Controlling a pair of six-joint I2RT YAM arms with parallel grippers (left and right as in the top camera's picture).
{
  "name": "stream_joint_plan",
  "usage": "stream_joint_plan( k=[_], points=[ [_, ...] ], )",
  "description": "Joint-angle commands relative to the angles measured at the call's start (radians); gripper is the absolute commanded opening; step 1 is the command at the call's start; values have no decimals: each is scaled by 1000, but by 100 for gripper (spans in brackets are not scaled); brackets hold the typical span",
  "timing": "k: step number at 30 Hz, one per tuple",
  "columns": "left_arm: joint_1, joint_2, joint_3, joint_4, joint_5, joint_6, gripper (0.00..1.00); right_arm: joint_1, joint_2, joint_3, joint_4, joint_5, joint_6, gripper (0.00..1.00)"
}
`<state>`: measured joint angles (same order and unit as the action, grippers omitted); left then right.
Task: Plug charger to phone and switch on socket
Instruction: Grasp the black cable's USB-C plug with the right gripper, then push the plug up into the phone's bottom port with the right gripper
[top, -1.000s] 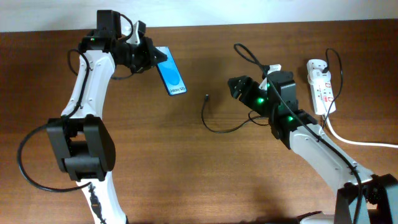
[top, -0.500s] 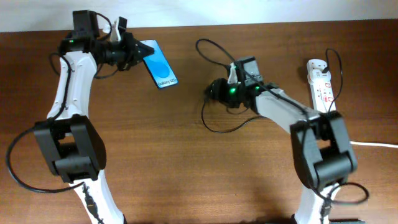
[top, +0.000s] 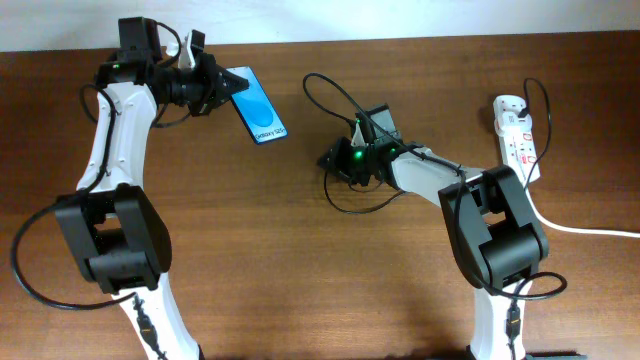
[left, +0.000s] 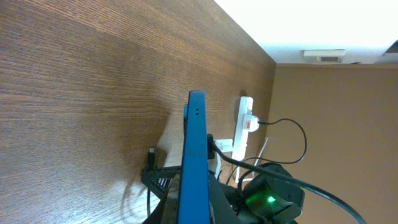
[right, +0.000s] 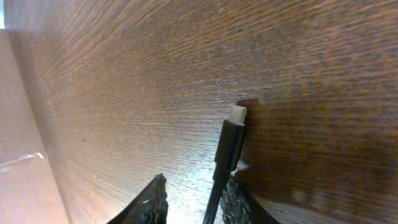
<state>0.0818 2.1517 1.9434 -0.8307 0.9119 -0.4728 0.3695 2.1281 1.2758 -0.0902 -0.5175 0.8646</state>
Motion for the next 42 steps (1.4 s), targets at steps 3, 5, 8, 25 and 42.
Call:
stream_joint_plan(
  k=[3,5,8,25,42],
  points=[
    [0,-5,14,-13,24,-12,0,5,22,11,1,31,8,17],
    [0,-5,14,-13,24,-12,0,4,21,11,2,17,8,8],
    [0,-5,14,-13,24,-12,0,-18,21,11,4,6,-32,4],
    [-48,-5,14,-16,428,121,0,-147,-567,20,-455,-412,-606,4],
    [-92,-5,14,87,555,-51,0,18,-491,5,-291,-515,-321,4]
  ],
)
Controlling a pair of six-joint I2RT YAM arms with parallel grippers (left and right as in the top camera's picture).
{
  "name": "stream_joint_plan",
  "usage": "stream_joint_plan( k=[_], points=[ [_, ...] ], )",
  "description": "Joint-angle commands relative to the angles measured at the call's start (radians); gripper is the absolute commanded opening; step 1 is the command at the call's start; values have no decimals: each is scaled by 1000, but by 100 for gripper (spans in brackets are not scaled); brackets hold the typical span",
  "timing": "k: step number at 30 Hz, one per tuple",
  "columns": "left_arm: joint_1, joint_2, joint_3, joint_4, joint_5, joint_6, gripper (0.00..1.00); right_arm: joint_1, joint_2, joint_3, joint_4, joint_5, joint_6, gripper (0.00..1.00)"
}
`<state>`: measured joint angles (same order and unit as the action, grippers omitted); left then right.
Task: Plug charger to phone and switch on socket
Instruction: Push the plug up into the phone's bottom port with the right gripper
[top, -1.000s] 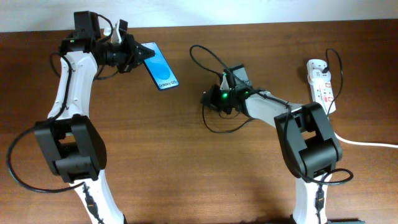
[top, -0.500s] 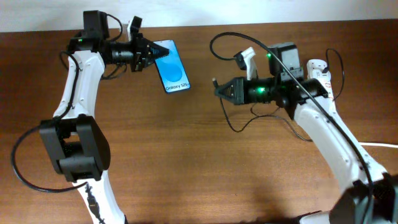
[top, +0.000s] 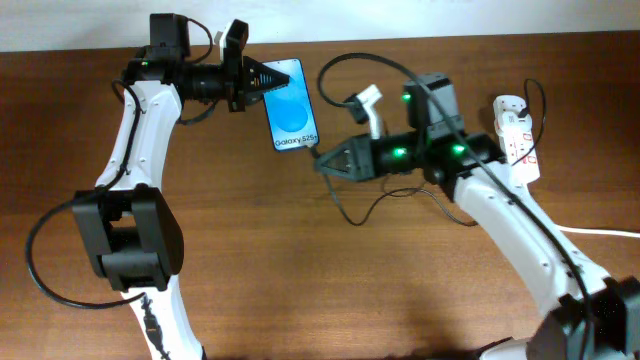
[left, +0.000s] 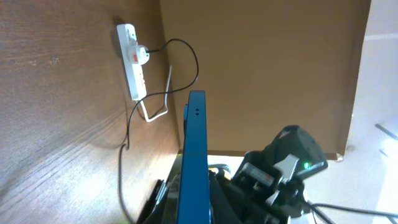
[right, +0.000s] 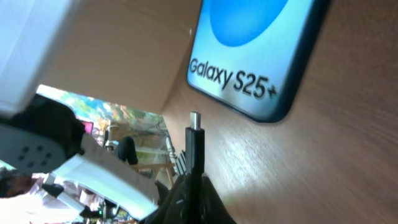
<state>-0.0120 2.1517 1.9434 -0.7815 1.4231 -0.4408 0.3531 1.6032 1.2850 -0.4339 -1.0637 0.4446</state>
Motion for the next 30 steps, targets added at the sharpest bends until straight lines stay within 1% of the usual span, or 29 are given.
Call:
stream_joint_plan(
  k=[1,3,5,9,15,17,19,23,30],
  points=[
    [2,-5,14,68,43,-87,0,46,48,-4,92,32,137,4],
    [2,-5,14,91,33,-100,0,53,71,-4,139,33,169,4],
    [8,-5,14,142,28,-150,0,52,89,-4,170,60,219,4],
    [16,-5,14,215,8,-214,0,51,90,-4,208,77,254,4],
    [40,-5,14,393,-35,-427,0,50,90,-4,295,82,303,4],
    [41,-5,14,471,-43,-481,0,36,90,-4,306,81,325,4],
    [41,-5,14,506,-32,-490,0,11,90,-4,312,71,334,4],
    [34,-5,14,509,-21,-489,0,-1,90,-4,373,13,341,4],
    [30,-5,14,509,-21,-486,0,0,90,-4,376,2,343,4]
  ],
)
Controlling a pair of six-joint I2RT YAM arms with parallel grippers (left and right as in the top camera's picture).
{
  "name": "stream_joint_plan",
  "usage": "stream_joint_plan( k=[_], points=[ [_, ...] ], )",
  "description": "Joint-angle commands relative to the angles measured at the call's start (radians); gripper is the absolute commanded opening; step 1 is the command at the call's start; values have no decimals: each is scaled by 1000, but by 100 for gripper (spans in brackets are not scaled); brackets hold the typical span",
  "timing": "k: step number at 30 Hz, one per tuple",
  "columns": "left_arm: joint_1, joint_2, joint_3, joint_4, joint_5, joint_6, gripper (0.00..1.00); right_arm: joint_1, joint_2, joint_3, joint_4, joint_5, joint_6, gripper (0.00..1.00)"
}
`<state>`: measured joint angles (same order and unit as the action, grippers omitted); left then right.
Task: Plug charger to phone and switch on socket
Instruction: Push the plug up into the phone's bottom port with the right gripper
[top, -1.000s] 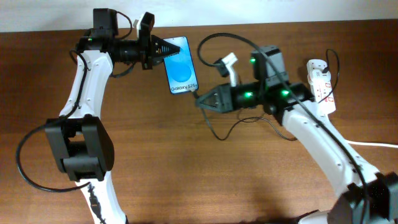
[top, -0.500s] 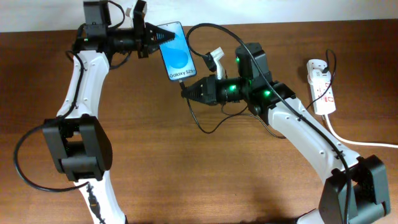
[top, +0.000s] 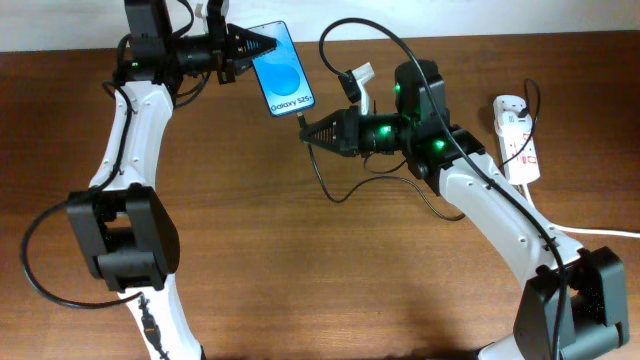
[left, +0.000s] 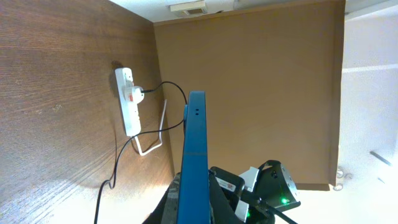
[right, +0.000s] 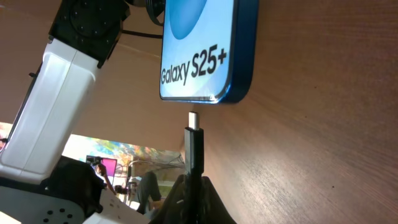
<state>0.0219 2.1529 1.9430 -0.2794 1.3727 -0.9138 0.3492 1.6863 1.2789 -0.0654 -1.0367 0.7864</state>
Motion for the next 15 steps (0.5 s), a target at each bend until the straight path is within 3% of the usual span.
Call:
stream_joint_plan(
  k=[1,15],
  points=[
    [-7,-6,14,6,29,-13,0,4,7,2,7,-25,1,4],
    [-35,-6,14,10,28,-12,0,3,7,2,41,-21,10,4]
  ],
)
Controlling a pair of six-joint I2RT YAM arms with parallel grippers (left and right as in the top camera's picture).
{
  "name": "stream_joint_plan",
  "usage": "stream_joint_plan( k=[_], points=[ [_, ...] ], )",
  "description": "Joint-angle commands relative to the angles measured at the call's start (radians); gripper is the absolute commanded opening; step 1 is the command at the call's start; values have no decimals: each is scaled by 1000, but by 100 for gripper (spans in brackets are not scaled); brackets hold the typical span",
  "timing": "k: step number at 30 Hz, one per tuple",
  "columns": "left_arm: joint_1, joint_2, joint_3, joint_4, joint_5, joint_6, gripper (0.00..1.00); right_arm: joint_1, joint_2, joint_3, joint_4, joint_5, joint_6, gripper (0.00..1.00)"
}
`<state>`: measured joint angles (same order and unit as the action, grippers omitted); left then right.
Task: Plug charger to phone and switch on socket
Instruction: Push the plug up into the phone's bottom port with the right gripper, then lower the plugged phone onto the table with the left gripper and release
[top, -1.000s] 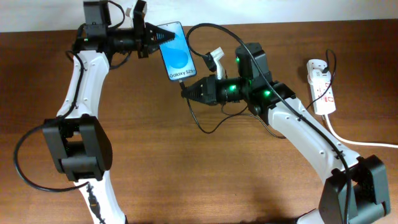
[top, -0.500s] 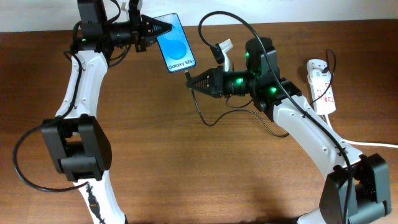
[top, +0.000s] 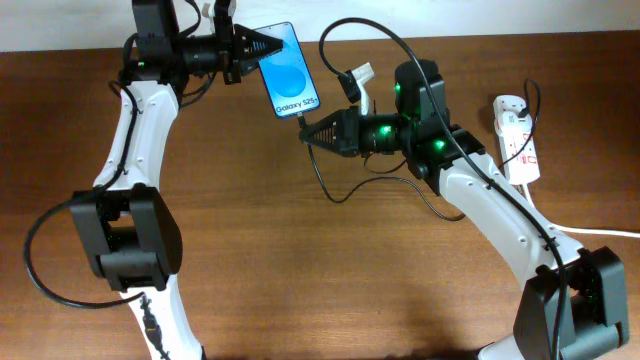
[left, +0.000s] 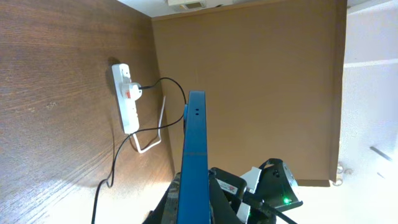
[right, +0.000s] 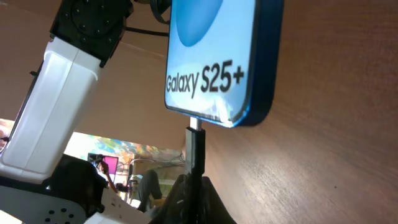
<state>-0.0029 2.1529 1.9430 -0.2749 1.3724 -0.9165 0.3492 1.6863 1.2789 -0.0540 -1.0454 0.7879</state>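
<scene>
My left gripper is shut on the top end of a blue phone, held up off the table; the left wrist view sees the phone edge-on. Its screen reads Galaxy S25+. My right gripper is shut on the black charger plug, whose metal tip touches the phone's bottom edge. Its black cable trails over the table to the white socket strip at the far right, where a plug sits in it.
The brown wooden table bears the looped black cable and the strip's white lead running off the right edge. A brown wall shows behind the strip in the left wrist view.
The phone has come slightly right and down toward the plug. The small gap between plug tip and phone's bottom edge has closed; the tip now meets the edge.
First my left gripper held the phone tilted near the table's back left, and my right gripper was low around the plug lying on the table. Then both were raised, plug near the phone's lower end. The plug lined up below the port and now touches it.
</scene>
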Motion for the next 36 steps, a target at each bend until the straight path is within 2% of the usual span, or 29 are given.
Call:
stream_joint_plan(
  k=[1,13,16,22,28,31,36],
  points=[
    [-11,-6,14,6,30,-10,0,3,7,2,37,-8,16,4],
    [-35,-6,14,6,49,6,0,3,7,2,76,44,28,4],
    [-35,-6,14,6,49,6,0,3,7,2,55,45,2,20],
    [-33,-6,14,6,48,8,0,-5,7,2,10,45,-47,29],
    [-21,-6,11,-7,49,177,0,-114,7,2,-42,-42,-109,31],
    [-21,-6,-32,-43,47,240,0,-169,5,2,-111,-52,-187,33],
    [-21,-6,-164,-75,30,324,0,-207,5,2,-314,104,-322,36]
  ],
)
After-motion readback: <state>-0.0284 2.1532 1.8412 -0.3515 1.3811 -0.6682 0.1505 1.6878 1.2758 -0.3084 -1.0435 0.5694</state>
